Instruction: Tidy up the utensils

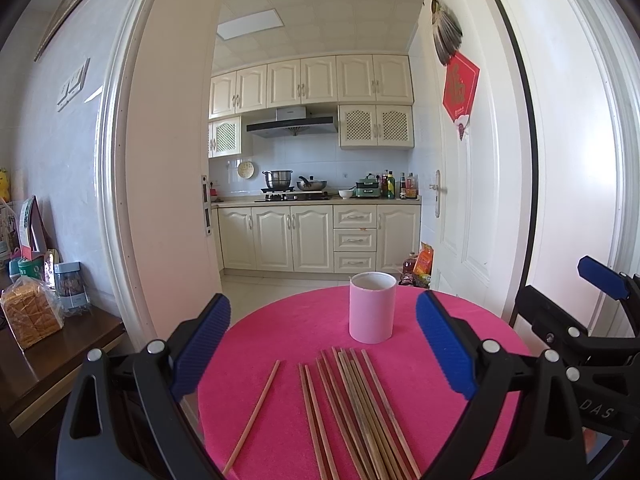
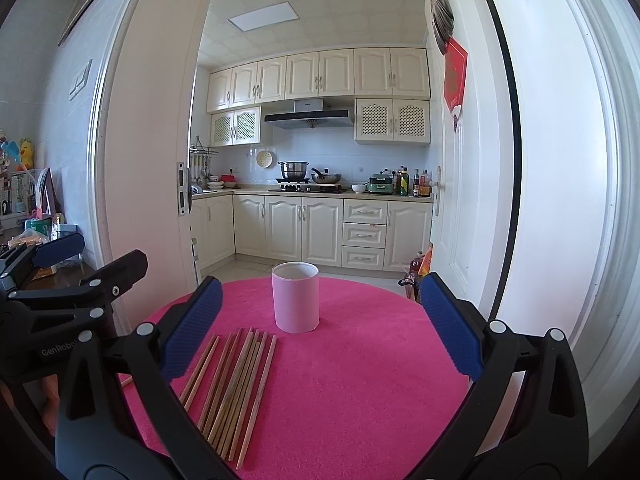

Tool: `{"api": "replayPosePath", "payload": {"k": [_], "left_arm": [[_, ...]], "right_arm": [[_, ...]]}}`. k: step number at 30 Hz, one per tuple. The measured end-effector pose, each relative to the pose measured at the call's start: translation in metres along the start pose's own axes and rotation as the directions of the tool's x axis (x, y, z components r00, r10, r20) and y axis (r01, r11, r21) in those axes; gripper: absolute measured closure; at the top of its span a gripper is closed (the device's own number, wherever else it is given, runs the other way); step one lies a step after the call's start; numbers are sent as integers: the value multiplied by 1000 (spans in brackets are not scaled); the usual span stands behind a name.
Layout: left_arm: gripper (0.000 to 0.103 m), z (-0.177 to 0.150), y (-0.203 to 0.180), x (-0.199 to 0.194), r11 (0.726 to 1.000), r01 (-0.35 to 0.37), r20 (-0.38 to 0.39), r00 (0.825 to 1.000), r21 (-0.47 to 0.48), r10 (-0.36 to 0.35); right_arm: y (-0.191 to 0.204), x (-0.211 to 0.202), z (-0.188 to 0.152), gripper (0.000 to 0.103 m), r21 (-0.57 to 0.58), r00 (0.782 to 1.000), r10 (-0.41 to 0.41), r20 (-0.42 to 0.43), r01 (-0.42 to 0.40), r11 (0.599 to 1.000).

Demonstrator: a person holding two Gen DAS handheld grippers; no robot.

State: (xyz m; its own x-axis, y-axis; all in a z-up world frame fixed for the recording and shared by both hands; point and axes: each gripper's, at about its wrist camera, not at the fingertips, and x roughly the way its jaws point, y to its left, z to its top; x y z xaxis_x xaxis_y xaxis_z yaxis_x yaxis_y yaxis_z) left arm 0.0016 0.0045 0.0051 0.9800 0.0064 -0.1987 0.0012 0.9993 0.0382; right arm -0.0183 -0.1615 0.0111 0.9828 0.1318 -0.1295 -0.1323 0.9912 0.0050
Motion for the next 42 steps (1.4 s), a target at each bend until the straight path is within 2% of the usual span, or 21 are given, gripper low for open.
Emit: {"api": "replayPosePath", "payload": {"k": [28,34,37,39,40,42], "left_arm": [[11,-7,5,21,999,-34,-45,998,15,35],[11,-4,13,37,1000,-12,-88,996,10,13],[11,-4,20,54,999,39,-161,986,2,-38],[11,-6,25,70,998,62,-226,972,5,-60],[11,-8,29,78,997,80,-258,963,7,-75],[11,-12,37,95,992,129,-339,933,8,-119]], "right_arm": [[8,24,5,6,12,998,33,-55,-32,999],[12,38,9,6,7,995,52,-91,-52,999],[14,51,11,6,-1,990,60,-128,-61,998],[17,59,11,6,-7,986,66,-153,-68,998],[18,65,11,6,-12,982,73,-172,-76,997],[19,78,9,6,-21,972,85,-218,-92,996]]}}
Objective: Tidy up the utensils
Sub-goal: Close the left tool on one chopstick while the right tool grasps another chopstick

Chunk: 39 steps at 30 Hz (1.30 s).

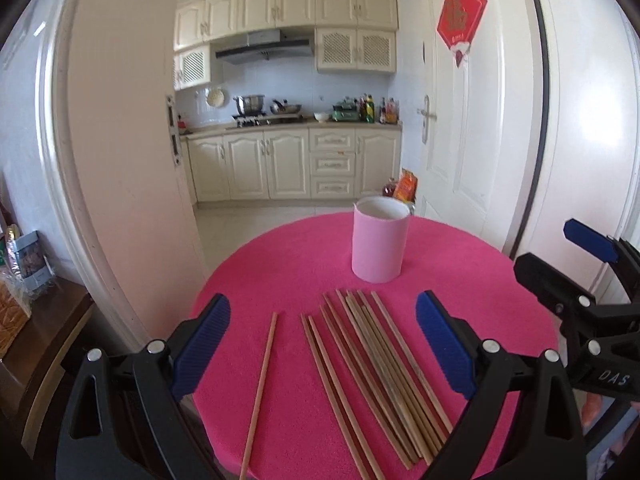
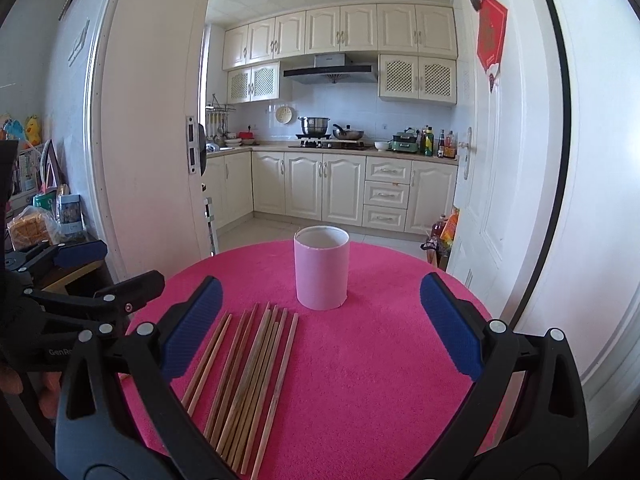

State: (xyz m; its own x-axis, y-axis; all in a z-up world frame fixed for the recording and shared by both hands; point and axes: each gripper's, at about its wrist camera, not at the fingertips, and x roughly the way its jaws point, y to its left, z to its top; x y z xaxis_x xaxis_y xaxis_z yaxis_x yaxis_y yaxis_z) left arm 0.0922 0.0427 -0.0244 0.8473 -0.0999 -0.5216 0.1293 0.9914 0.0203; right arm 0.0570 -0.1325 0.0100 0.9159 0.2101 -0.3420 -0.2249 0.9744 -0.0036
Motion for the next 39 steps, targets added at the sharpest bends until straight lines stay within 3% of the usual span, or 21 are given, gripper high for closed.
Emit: {"api": "replayPosePath", "payload": {"k": [5,8,9,12,15,19,21,27,29,31,35,39], "left_arm": [[11,-4,34,39,999,10,-162,987,-39,-17],[11,-13,54,62,997,1,-271,962,-76,-22],[19,-16,59,71,997,0,-304,952,-83,-26],[51,-27,68,96,993,-3,-410,911,-122,-48],[62,-38,71,115,986,37,-465,879,-166,-111],[71,-48,63,133,992,6,-526,848,-129,-73],[84,-50,65,141,990,-7,-547,834,-144,-74],[93,-56,69,152,988,-39,-570,820,-150,-54],[94,-54,71,157,987,-45,-567,822,-156,-52],[95,-52,76,158,985,-48,-568,821,-165,-55],[96,-49,76,160,985,-55,-568,822,-161,-47],[97,-48,75,159,983,-62,-557,829,-174,-47]], "right_arm": [[-6,36,-1,6,-1,991,29,-129,-29,1000],[-9,59,-6,6,3,976,58,-211,-58,998],[-12,67,-7,6,12,966,74,-246,-73,997],[-14,93,-12,7,29,929,120,-349,-117,993],[-15,117,-18,14,47,884,157,-441,-151,987],[-18,143,-23,34,85,813,194,-549,-177,981],[-18,154,-25,43,104,778,210,-592,-185,977],[-9,179,-30,56,132,689,241,-683,-208,969],[-5,187,-36,66,154,651,258,-714,-215,965],[-5,193,-41,68,154,626,257,-736,-215,964],[6,199,-48,70,142,593,253,-764,-228,963],[19,201,-49,74,81,595,208,-776,-233,969]]}}
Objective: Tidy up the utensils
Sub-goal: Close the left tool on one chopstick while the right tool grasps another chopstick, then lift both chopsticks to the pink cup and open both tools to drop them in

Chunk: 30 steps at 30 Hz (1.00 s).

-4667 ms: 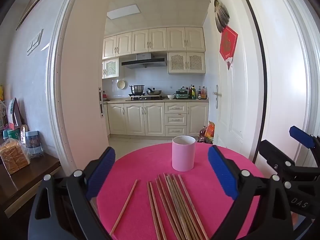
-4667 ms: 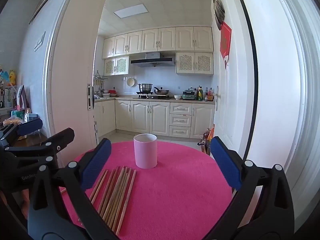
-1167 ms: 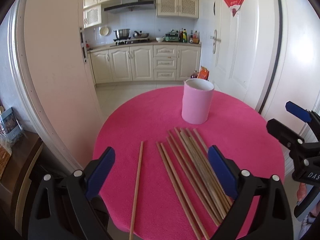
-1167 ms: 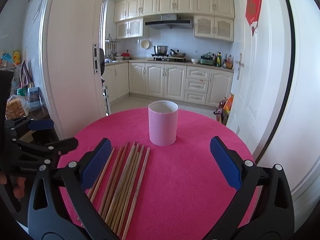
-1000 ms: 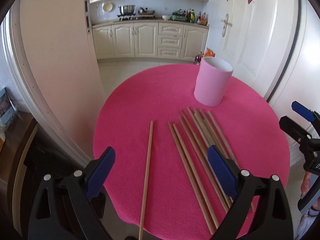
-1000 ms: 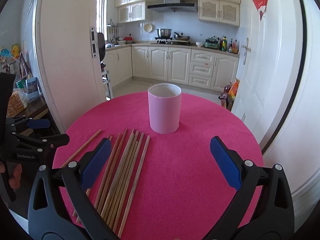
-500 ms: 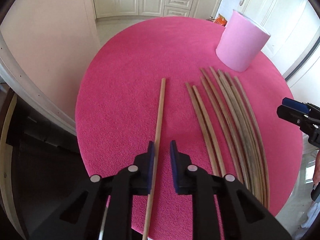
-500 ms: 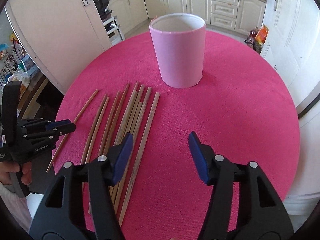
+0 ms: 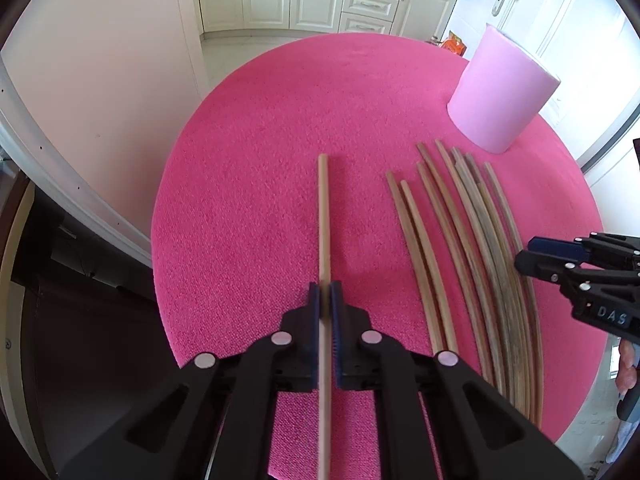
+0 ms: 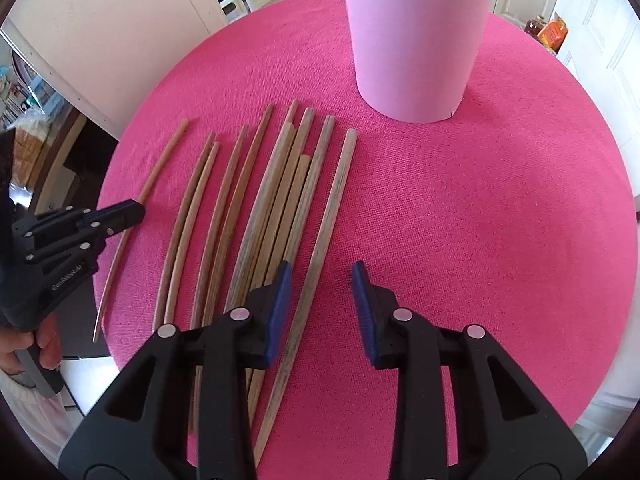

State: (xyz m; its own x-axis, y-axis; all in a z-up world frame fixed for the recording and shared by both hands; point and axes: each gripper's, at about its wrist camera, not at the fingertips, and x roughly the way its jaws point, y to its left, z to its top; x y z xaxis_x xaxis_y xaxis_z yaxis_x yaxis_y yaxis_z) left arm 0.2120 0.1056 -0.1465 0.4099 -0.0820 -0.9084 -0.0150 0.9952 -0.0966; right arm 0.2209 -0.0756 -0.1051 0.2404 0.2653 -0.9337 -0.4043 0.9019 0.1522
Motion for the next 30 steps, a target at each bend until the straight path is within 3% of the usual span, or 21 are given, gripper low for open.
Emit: {"api": "replayPosePath", "payload": {"k": [2,9,14,18,21,26,30], "left_arm": [[97,-1,-1,-4,1000,23,18,1000,-11,-23],[97,1,-20,-32,997,70,122,990,-19,-67],[97,3,-48,-64,991,136,256,958,4,-132],[97,7,-83,-85,977,205,378,901,59,-212],[97,12,-110,-93,971,213,462,854,111,-240],[97,27,-144,-103,955,249,567,769,159,-295],[97,46,-159,-111,954,251,655,695,165,-296]], "right_arm": [[2,2,2,94,-22,1000,-16,-9,15,1000],[-15,-5,-9,96,-27,998,50,32,-49,998],[-40,-33,-25,96,-26,983,112,147,-109,994],[-59,-61,-33,97,-17,950,167,264,-168,986],[-70,-86,-39,97,-20,912,201,357,-208,978],[-92,-125,-38,97,-28,834,259,487,-281,959],[-101,-154,-26,97,-46,773,285,566,-316,948]]}}
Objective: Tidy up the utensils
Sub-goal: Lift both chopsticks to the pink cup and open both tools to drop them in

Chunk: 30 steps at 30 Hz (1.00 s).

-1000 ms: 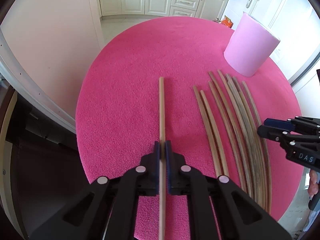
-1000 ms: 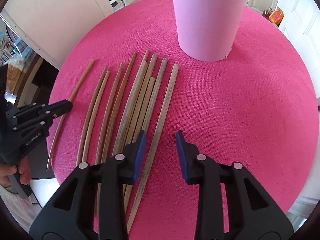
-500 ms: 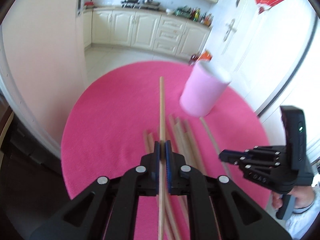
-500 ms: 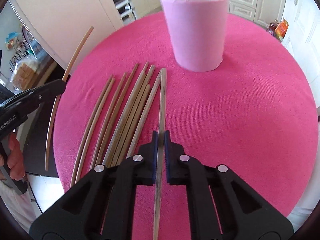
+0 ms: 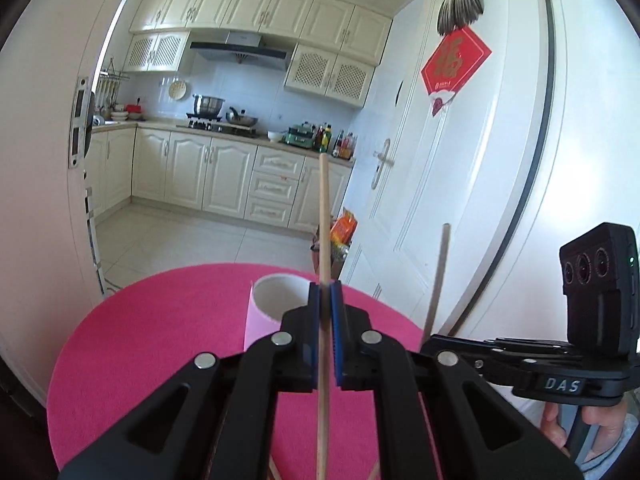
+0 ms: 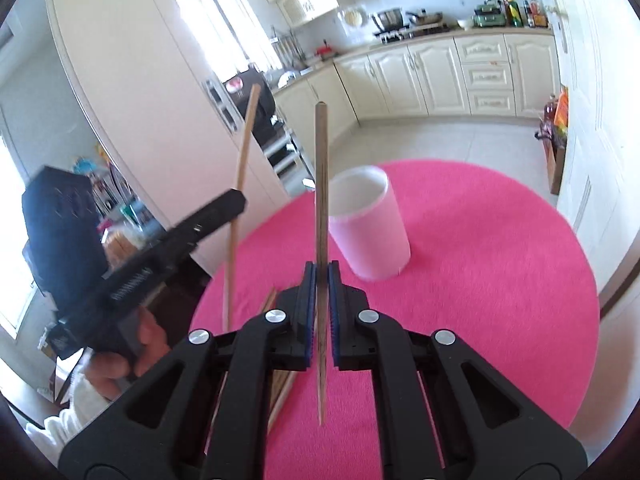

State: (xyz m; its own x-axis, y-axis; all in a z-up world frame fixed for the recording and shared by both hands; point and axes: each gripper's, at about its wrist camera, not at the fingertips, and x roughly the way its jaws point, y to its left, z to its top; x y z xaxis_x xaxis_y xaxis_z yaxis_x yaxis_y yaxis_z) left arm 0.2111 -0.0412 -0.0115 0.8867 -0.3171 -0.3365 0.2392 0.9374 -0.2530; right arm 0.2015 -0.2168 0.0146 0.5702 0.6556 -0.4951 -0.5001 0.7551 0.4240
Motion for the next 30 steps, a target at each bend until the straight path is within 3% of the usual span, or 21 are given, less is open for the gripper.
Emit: {"api": "replayPosePath", "payload": {"k": [4,10,16,19,24,30], "left_arm": [[97,29,-8,19,1000,-3,109,994,2,3],[97,64,-8,52,999,-46,283,958,-16,49],[97,69,-2,76,993,-114,362,926,-2,107],[97,66,2,83,990,-138,387,913,1,127],[97,59,6,100,985,-170,365,918,13,153],[97,39,16,108,990,-142,277,952,21,131]], "right_arm": [[1,-17,34,97,-24,994,12,107,-9,1000],[-7,-26,90,97,-25,964,-23,263,31,999],[-13,-10,104,97,-26,930,-59,364,73,997],[-17,5,101,97,-23,926,-75,371,90,996],[-27,33,89,97,-23,943,-94,319,106,994],[-31,51,69,97,-36,953,-118,278,133,990]]}}
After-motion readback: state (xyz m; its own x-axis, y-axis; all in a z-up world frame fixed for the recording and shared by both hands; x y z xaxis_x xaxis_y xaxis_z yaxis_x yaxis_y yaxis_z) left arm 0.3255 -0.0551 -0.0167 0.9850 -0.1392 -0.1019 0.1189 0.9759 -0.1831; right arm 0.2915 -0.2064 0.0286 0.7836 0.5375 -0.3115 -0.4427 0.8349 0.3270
